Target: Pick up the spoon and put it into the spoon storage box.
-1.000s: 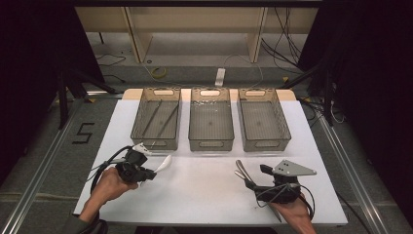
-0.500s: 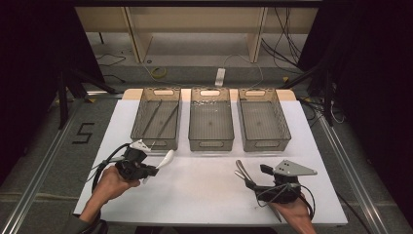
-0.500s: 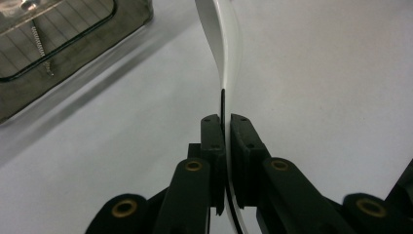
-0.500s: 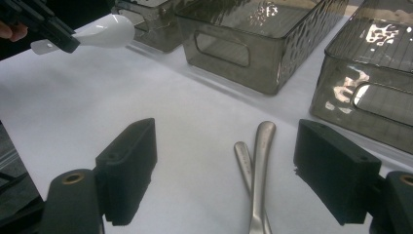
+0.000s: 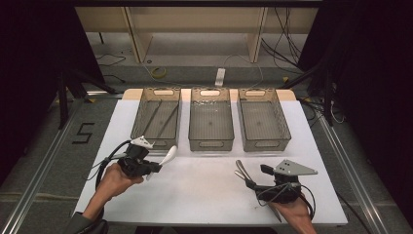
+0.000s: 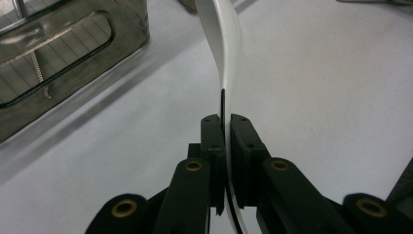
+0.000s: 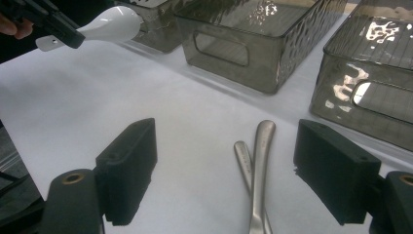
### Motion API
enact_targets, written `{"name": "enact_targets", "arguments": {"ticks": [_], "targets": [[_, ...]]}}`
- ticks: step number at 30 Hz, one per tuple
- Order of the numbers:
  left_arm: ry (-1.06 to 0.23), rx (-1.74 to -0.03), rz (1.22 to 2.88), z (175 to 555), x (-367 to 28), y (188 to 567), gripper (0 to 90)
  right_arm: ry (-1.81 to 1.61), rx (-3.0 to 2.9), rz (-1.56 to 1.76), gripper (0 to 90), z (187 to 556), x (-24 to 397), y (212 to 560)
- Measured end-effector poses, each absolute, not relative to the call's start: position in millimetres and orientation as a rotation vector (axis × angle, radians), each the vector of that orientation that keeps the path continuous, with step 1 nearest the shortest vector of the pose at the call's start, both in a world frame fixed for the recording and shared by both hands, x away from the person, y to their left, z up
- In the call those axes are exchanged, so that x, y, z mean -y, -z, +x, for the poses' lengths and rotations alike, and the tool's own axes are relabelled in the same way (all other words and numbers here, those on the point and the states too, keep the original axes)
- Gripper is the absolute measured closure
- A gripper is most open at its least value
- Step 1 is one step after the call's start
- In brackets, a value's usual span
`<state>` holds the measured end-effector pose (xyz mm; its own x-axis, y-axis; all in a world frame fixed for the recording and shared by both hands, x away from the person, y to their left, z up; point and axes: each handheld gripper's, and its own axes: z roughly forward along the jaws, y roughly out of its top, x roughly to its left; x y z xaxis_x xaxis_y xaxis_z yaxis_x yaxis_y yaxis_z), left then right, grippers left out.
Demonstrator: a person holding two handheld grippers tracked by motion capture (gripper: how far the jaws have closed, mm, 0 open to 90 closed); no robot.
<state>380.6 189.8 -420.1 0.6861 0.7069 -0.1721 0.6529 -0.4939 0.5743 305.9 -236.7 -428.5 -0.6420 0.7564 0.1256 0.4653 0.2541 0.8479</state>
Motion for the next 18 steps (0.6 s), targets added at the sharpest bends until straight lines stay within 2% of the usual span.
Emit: {"name": "enact_targets", "arguments": {"ticks": [18], "targets": [[-0.148, -0.958, 2.219, 397.8, -161.1, 396.3, 85.1, -1.339, -2.216, 1.151, 25.0, 307.6, 239.6, 430.3]]}}
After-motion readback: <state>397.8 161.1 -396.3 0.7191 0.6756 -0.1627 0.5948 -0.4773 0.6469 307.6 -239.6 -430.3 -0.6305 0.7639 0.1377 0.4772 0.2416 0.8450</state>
